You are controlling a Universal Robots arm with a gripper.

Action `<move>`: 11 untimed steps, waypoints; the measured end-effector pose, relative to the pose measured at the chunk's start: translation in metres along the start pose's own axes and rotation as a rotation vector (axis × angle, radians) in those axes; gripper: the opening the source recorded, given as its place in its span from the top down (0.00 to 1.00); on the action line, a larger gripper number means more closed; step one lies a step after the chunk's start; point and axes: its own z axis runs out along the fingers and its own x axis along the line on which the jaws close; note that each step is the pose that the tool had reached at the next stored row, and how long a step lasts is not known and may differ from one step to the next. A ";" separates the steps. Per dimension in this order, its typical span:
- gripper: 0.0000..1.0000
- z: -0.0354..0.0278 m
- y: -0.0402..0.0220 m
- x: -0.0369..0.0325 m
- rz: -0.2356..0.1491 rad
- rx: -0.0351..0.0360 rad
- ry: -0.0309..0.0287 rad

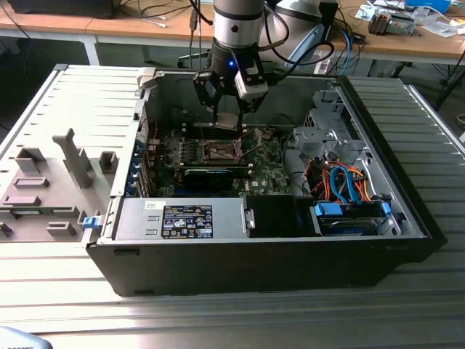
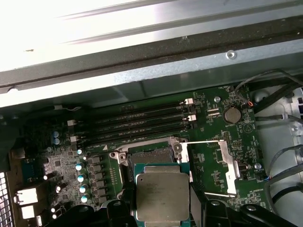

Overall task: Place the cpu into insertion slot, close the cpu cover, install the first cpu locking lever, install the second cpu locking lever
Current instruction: 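Place the cpu into insertion slot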

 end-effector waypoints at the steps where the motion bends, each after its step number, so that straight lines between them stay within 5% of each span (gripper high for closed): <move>1: 0.45 0.0000 0.0000 0.0000 0.002 0.0000 -0.0001; 11: 0.45 0.0003 0.0000 0.0000 0.024 -0.0004 -0.0006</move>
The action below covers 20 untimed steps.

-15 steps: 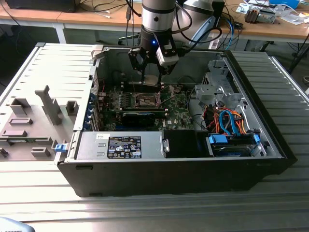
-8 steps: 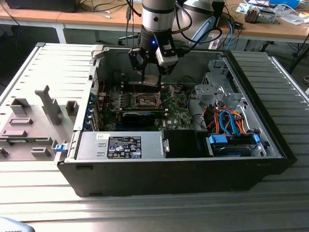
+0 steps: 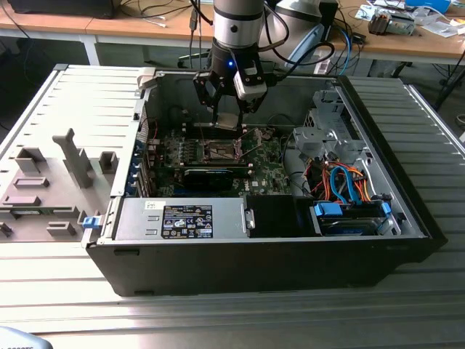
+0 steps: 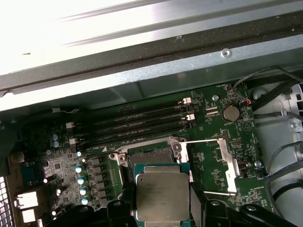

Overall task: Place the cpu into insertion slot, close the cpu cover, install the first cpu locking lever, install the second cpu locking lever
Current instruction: 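Place the cpu into insertion slot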

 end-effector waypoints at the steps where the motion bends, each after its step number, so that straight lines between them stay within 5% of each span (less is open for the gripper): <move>1: 0.45 0.0000 0.0000 0.0000 0.002 0.0000 -0.0001; 20: 0.45 0.0005 0.0000 0.0000 0.037 -0.0007 -0.0010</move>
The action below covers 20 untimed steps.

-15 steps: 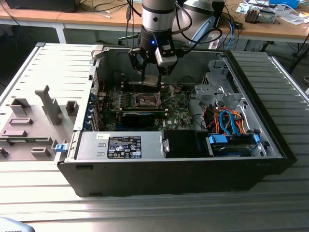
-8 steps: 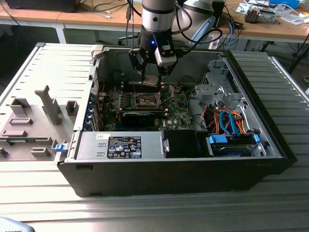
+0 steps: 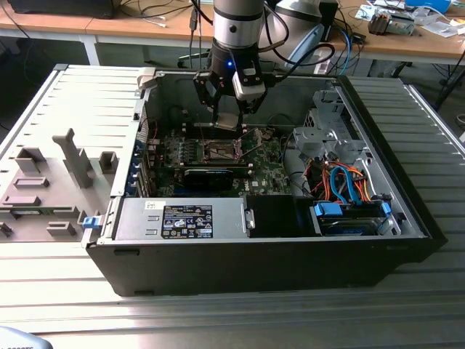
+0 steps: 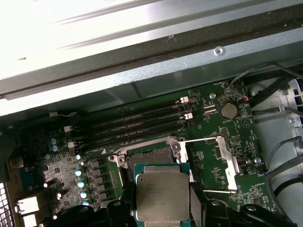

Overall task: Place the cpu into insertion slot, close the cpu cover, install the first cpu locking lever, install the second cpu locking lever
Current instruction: 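Place the cpu into insertion slot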

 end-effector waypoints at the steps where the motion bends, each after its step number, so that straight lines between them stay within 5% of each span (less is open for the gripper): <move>1: 0.45 0.0000 0.0000 0.0000 0.002 0.0000 0.0000; 20: 0.45 0.0003 0.0000 0.0000 0.026 -0.0005 -0.0007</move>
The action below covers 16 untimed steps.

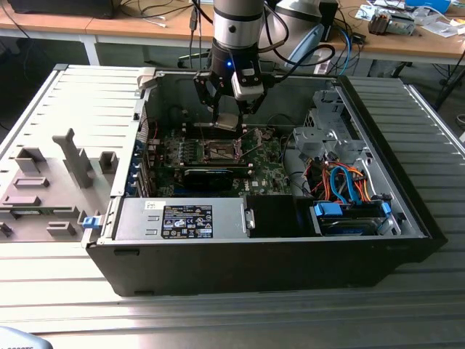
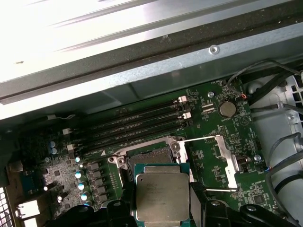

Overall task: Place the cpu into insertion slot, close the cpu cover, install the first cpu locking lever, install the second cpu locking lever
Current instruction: 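Place the cpu into insertion slot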

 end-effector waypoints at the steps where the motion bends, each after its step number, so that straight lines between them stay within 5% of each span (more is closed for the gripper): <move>1: 0.45 0.0000 0.0000 0.0000 0.001 0.0000 0.0000; 16: 0.45 0.0002 0.0000 0.0000 0.016 -0.0003 -0.0004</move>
